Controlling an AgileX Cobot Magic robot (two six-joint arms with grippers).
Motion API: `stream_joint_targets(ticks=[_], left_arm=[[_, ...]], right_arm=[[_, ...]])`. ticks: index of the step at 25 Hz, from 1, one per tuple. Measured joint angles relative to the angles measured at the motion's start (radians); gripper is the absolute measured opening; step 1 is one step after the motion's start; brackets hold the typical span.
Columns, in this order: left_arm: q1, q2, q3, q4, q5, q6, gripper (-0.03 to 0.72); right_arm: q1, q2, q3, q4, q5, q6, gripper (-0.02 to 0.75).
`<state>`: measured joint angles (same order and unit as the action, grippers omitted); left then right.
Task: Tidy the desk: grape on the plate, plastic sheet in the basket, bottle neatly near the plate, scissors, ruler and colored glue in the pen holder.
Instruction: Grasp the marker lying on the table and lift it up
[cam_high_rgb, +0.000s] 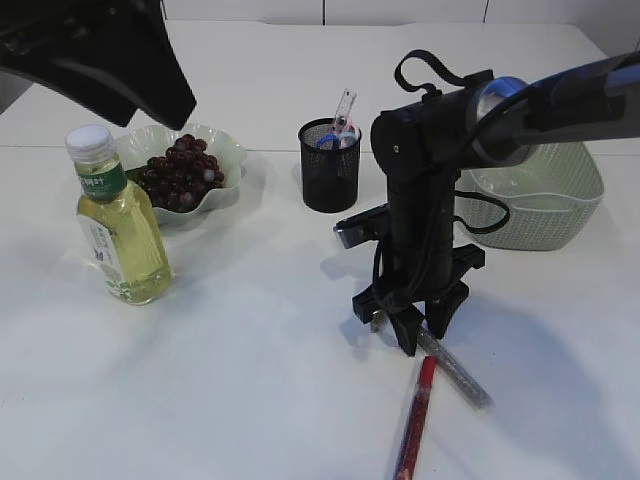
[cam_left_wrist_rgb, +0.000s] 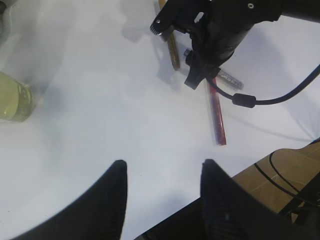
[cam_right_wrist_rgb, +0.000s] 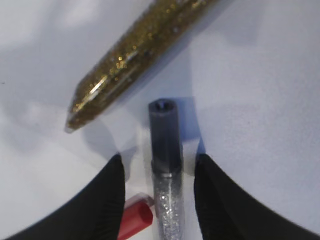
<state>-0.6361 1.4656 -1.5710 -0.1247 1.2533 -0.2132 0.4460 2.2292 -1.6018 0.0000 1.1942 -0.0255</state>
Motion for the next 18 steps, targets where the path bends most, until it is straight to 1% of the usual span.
stream_joint_targets(ticks=[7, 15, 18], left_arm=[[0.0, 0.0, 0.0, 0.0, 0.0, 0.0, 0.351], [0.0, 0.0, 0.0, 0.0, 0.0, 0.0, 0.349], [0.0, 0.0, 0.0, 0.0, 0.0, 0.0, 0.349]], right_arm=[[0.0, 0.0, 0.0, 0.0, 0.0, 0.0, 0.243], [0.0, 0.0, 0.0, 0.0, -0.009, 0.0, 0.155], [0.0, 0.0, 0.0, 0.0, -0.01, 0.0, 0.151]])
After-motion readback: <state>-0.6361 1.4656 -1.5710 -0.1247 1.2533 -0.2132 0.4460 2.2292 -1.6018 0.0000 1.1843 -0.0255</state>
